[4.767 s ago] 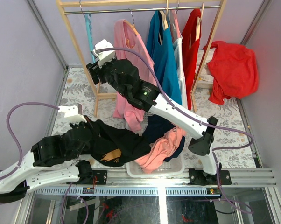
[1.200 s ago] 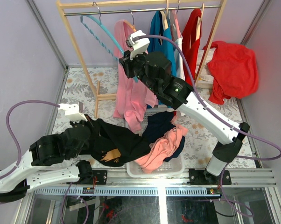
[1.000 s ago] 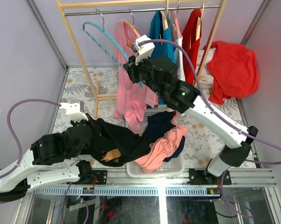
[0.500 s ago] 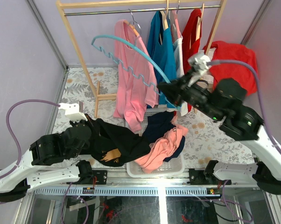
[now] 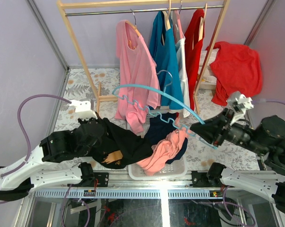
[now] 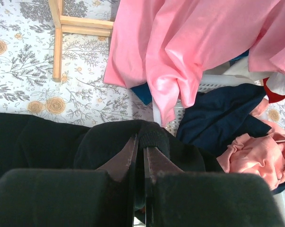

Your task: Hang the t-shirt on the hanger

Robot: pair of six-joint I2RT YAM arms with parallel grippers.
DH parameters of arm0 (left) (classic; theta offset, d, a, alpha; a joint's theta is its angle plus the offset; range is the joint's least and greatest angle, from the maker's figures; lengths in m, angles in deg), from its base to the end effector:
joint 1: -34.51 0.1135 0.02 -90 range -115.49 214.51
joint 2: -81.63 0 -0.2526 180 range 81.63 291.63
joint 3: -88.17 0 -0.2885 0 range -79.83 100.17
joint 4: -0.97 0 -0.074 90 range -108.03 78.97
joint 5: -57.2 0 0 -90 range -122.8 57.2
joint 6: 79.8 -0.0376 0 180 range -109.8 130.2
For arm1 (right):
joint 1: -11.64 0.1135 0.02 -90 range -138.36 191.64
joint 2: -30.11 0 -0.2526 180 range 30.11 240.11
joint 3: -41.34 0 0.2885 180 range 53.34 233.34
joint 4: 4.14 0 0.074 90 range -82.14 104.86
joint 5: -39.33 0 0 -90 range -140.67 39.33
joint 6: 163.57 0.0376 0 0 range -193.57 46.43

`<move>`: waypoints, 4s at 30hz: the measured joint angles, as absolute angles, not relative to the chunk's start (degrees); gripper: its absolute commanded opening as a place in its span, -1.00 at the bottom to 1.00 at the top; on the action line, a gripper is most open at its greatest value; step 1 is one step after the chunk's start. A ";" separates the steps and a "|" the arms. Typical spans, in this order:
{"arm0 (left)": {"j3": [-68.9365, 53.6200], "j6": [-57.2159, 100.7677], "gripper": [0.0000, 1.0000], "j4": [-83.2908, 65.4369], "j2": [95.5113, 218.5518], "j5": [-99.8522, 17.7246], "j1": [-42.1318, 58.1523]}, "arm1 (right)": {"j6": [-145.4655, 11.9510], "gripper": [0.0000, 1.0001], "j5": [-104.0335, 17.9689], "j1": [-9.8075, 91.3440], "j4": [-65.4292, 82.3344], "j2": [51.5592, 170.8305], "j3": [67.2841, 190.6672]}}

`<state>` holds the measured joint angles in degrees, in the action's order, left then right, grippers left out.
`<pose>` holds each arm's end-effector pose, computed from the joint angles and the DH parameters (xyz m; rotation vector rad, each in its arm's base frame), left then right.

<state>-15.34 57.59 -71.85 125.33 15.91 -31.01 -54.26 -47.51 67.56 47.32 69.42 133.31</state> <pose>0.0902 -0.1299 0.3807 -0.1003 2.0172 -0.2732 0.0605 0.0931 0.5052 -0.5633 1.5545 1.0662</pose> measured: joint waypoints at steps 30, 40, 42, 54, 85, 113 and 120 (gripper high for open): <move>-10.11 54.88 -0.99 -70.49 132.76 18.86 -31.01 | -48.14 -1.00 -37.64 67.56 56.81 59.15 120.96; -10.20 54.90 -0.99 -70.58 130.62 18.83 -31.01 | -47.35 -1.00 -35.95 67.56 55.89 59.72 123.78; -10.22 54.90 -0.99 -70.56 130.79 18.83 -31.01 | -47.35 -1.00 -35.95 67.56 56.06 59.54 124.82; -11.08 54.53 -0.99 -69.18 132.65 18.79 -31.01 | -48.29 -1.00 -36.04 67.56 59.41 59.59 131.12; -10.51 52.78 -0.99 -67.52 133.07 18.51 -31.01 | -51.22 -1.00 -42.16 67.56 63.91 64.00 130.57; -8.63 51.28 -0.99 -65.66 135.25 17.02 -31.01 | -52.73 -1.00 -37.35 67.56 58.01 61.58 124.78; -4.83 49.37 -1.00 -65.01 136.37 15.86 -31.01 | -51.99 -1.00 -37.26 67.56 51.67 61.91 119.54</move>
